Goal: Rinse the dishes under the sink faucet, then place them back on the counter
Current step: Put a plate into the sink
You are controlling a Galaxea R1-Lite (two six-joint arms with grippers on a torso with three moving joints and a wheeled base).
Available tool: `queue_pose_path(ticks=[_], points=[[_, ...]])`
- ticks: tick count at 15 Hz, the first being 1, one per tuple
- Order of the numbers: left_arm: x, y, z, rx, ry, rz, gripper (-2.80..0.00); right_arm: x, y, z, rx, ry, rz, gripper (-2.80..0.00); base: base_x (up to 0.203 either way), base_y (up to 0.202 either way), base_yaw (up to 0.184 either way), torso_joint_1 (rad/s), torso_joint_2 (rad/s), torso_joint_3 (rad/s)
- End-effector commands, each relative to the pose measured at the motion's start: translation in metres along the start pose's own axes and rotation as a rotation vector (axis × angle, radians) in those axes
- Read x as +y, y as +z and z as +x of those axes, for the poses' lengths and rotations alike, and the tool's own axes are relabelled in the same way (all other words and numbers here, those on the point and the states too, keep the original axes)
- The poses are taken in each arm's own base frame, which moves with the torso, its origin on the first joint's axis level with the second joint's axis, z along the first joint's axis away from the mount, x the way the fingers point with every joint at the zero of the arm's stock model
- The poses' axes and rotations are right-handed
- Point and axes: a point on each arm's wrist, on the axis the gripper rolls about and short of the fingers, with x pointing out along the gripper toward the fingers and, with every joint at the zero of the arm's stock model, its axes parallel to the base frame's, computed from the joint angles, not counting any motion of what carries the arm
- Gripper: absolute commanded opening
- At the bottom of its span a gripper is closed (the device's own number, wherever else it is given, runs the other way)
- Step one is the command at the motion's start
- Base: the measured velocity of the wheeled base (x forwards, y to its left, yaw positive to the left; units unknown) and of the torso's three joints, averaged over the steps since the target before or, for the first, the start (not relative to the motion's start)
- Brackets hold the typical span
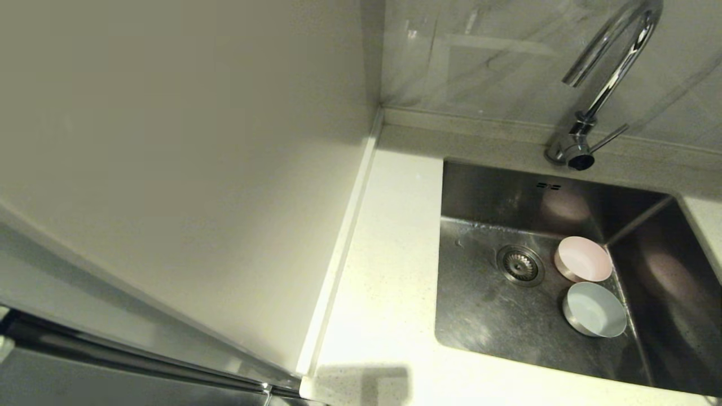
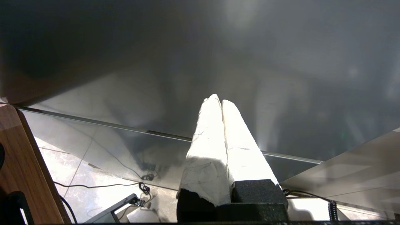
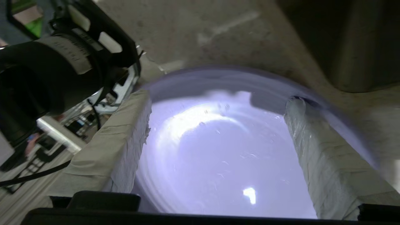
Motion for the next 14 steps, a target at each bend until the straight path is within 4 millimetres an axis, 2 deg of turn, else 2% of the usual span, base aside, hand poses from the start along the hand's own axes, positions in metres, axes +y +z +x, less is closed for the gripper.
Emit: queue_pose_path(ticks=[1,14], points=[[0.0,-0.001,0.0,0.003,0.0,-0.001,-2.8,-0.003,0.002,0.0,-0.015,-0.024,-0.019,0.0,0.0,0.0,0.0,0.0,0.0,0.0],[0.0,-0.001,0.0,0.003,0.0,-0.001,-2.8,-0.013,0.016,-0.019,-0.121,-0.123,-0.057,0.0,0.0,0.0,0.0,0.0,0.0,0.0]])
